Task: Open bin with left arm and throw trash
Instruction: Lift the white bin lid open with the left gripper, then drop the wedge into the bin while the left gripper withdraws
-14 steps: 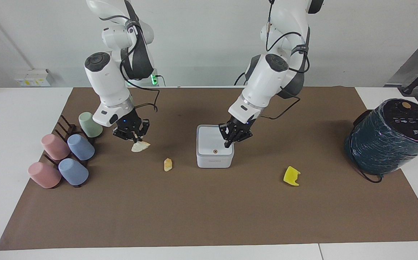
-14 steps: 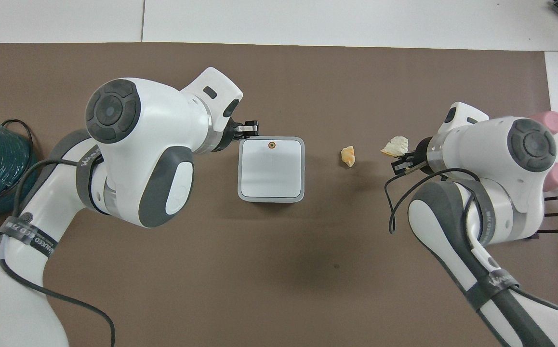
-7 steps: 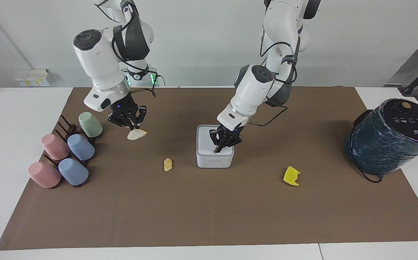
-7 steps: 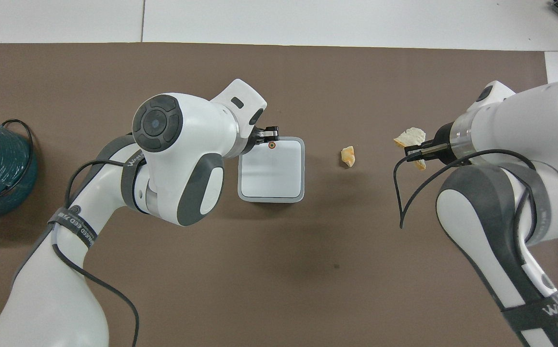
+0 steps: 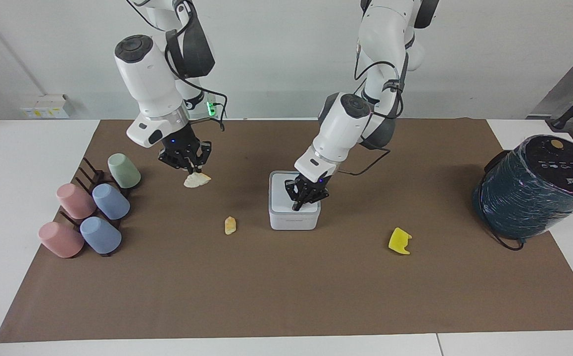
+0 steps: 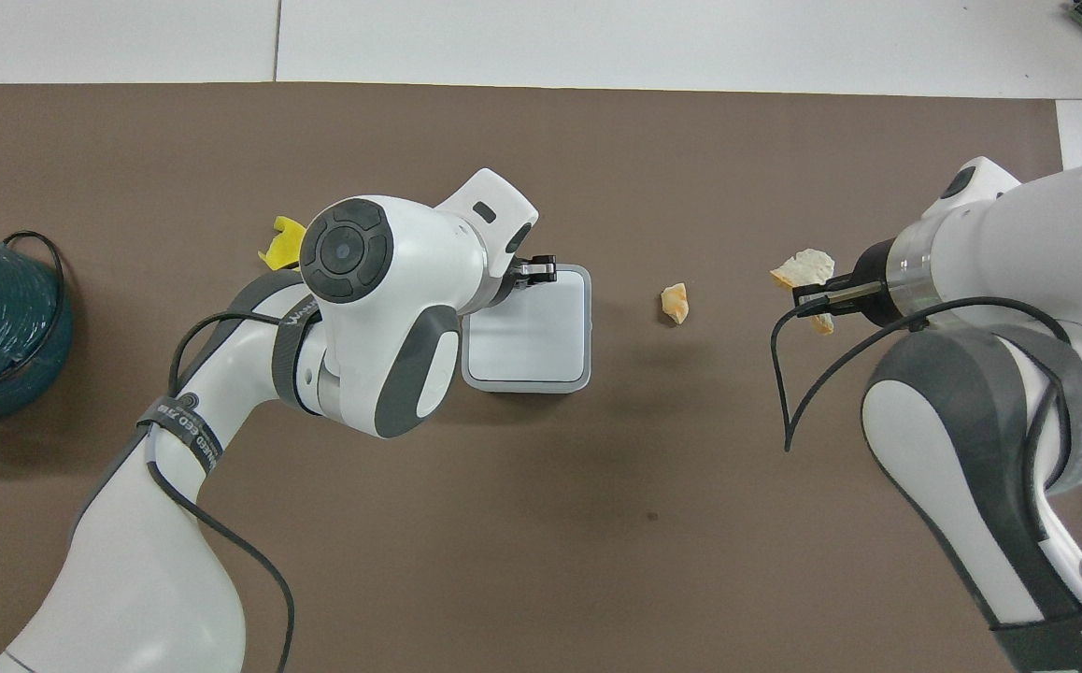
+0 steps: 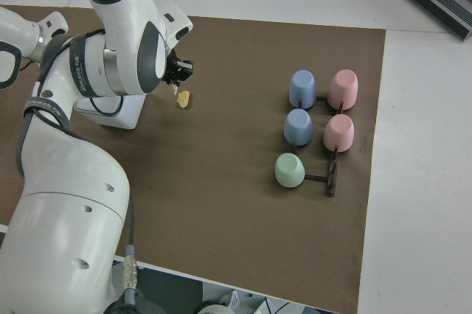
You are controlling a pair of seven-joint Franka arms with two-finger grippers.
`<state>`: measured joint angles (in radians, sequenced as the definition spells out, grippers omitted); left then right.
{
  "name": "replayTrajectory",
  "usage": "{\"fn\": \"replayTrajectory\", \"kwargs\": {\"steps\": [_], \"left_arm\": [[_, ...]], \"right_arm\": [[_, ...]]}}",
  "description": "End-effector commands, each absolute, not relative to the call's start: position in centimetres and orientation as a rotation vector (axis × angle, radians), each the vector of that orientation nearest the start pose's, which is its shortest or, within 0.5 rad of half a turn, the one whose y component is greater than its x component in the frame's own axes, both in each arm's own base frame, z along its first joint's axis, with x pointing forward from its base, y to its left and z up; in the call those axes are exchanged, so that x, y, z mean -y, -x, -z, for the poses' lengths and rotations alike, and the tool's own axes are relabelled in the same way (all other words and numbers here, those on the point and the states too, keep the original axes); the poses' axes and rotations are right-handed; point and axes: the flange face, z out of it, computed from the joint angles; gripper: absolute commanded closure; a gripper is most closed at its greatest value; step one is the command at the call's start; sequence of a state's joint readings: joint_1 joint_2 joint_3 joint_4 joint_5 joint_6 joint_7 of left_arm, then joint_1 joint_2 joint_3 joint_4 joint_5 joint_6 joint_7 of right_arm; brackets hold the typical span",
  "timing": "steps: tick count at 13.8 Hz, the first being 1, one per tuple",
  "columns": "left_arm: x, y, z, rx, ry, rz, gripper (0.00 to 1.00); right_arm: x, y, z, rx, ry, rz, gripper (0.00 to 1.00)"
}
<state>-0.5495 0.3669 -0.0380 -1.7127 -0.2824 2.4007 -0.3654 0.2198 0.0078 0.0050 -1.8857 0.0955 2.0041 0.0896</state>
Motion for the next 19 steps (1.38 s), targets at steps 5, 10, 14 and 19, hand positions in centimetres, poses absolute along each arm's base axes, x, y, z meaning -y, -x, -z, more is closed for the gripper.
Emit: {"fn": "replayTrajectory", "kwargs": {"steps": [5,10,14,19], "left_arm": [[36.8,-58.2,-44.5,-0.056,3.485,0.217,1.00],[29.9,-61.2,-51.4,0.021,3.441,0.049,1.00],[26.0,-61.2,-53.0,-0.014,3.250,-0.021,1.00],[21.9,-62.3,-53.9,0.018,3.187,0.054,0.27]], "right_arm": [[-13.2,-55.5,-51.9,0.122,3.030,0.162,1.00],[-13.7,-55.0,-52.8,0.054,3.010,0.170,1.00],[-18.3,-56.5,-52.4,-0.022,2.985,0.196,1.00],[-29.1,-59.2,-49.4,0.234,2.949,0.185,1.00]]}}
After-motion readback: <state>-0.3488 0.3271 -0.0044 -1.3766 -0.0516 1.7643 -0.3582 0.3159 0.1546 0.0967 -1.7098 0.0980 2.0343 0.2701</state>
